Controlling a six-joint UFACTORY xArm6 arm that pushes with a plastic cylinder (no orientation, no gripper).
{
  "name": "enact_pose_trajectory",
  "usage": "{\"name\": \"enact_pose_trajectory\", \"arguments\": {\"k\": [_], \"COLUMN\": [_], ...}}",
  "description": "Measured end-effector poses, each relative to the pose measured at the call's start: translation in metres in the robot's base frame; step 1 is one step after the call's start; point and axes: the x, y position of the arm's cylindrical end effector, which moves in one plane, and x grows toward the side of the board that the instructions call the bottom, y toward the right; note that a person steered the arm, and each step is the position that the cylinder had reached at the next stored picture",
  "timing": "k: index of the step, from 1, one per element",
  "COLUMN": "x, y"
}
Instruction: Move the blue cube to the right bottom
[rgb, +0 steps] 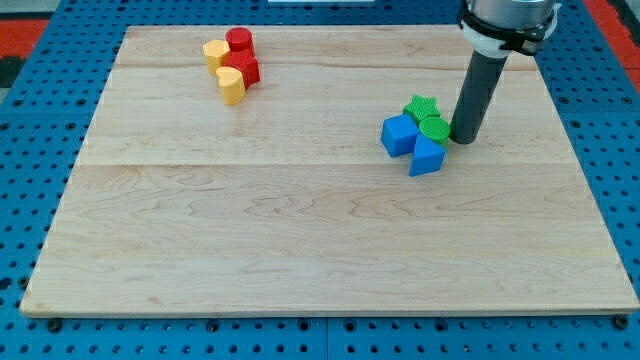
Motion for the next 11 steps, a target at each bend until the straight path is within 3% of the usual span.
{"name": "enact_pose_trajectory", "arguments": {"k": [3,4,5,6,8,10,11], "x": [0.002,-0.012,-0.054,-0.062,0.036,0.092,0.109], "y": [0.000,0.000,0.013,-0.060,-0.112,-0.080,-0.029]}}
